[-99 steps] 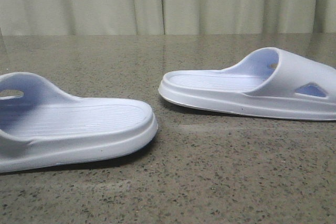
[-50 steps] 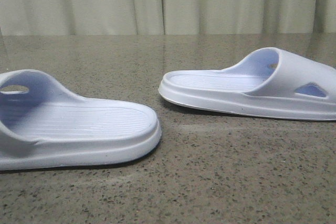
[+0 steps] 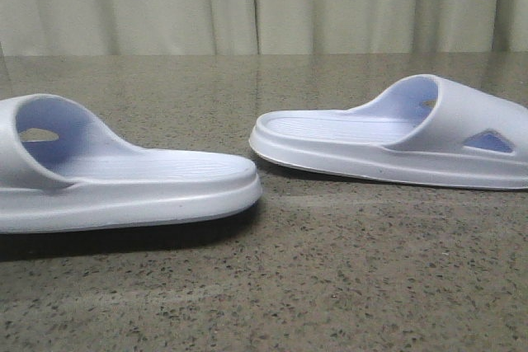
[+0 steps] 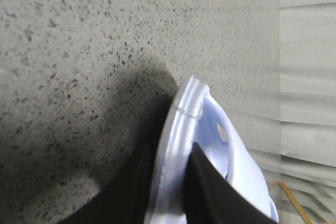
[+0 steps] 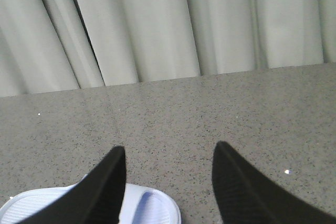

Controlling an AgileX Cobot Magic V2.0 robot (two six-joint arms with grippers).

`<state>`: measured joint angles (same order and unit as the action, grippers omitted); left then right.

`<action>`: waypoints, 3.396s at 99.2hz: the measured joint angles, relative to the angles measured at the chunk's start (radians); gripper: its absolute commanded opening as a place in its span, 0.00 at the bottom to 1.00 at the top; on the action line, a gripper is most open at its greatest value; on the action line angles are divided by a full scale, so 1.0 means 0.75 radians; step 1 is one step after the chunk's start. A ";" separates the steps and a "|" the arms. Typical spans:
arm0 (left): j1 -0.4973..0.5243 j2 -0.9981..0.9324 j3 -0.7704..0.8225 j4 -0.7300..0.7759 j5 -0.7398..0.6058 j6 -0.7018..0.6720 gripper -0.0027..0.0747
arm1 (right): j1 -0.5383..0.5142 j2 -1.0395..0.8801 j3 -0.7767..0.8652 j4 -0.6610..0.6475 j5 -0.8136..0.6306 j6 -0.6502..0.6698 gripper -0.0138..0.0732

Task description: Insert blue slippers together front up

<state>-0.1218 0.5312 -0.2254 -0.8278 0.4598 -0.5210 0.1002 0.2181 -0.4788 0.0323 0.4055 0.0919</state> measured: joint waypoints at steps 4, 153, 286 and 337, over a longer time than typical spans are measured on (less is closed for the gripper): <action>0.000 0.000 0.000 0.000 0.000 0.000 0.06 | 0.000 0.000 0.000 0.000 0.000 0.000 0.53; 0.000 -0.250 0.000 -0.463 -0.102 0.304 0.06 | 0.000 0.781 0.019 0.302 -0.153 0.250 0.53; 0.000 -0.250 0.000 -0.463 -0.090 0.316 0.06 | 0.054 1.172 0.003 0.532 -0.318 0.260 0.52; 0.000 -0.250 0.000 -0.463 -0.089 0.316 0.06 | 0.146 1.200 0.003 0.550 -0.334 0.260 0.03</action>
<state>-0.1218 0.3439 -0.2254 -1.1750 0.3927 -0.2843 0.2095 1.1182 -0.4762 0.4452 0.1548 0.2868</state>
